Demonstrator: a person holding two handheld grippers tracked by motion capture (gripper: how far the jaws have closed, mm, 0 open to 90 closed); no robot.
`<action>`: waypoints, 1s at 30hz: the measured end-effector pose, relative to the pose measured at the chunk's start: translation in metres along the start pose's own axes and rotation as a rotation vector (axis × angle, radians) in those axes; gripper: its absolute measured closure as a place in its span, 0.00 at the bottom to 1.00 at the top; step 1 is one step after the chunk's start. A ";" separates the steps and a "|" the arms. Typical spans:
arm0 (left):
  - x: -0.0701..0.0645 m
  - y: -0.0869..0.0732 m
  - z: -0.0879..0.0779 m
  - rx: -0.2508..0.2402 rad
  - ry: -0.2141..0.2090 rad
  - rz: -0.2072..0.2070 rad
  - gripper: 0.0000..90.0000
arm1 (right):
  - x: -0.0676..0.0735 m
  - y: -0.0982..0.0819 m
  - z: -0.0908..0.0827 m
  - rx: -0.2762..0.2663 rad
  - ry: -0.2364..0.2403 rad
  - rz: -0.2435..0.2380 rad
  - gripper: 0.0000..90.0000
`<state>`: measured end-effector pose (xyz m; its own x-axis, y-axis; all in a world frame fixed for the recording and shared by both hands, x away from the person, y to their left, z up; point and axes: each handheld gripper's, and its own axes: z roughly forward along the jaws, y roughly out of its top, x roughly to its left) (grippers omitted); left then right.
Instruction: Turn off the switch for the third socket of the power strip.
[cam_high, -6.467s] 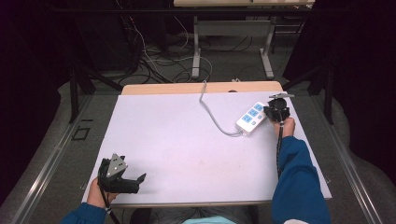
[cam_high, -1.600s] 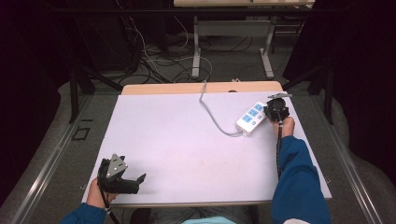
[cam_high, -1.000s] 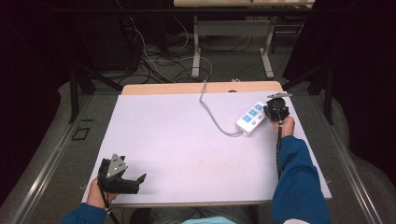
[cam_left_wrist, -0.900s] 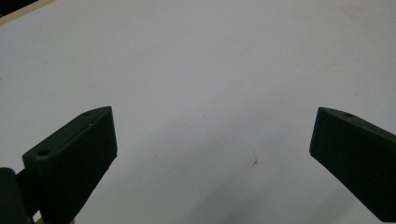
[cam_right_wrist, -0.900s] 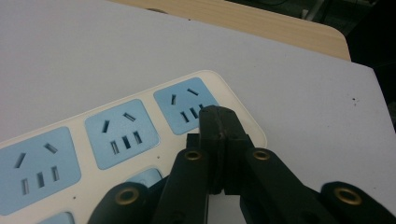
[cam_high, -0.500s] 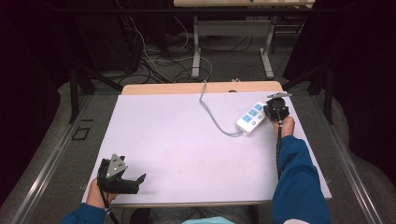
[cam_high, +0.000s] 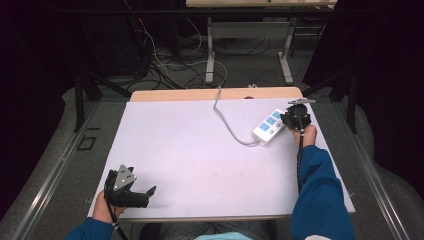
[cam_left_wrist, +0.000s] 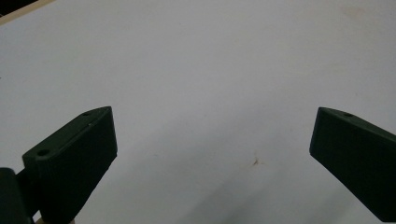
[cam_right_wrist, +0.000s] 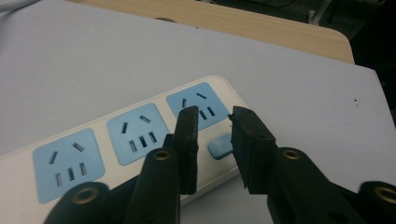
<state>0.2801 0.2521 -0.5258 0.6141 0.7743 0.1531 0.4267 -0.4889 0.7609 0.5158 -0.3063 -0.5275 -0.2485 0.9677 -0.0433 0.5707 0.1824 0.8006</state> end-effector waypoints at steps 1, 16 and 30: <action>0.000 0.000 0.000 0.004 -0.002 -0.001 0.01 | -0.001 0.000 -0.002 0.000 0.003 -0.013 0.78; 0.000 0.000 0.000 -0.001 0.004 -0.006 0.01 | 0.003 0.003 -0.023 -0.012 0.110 0.018 0.37; 0.000 0.000 -0.001 0.002 0.003 -0.007 0.01 | 0.017 -0.004 -0.054 -0.036 0.225 -0.047 0.16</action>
<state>0.2790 0.2526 -0.5253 0.6093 0.7787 0.1494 0.4324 -0.4842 0.7606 0.4671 -0.3003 -0.4988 -0.4446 0.8944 0.0495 0.5271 0.2166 0.8217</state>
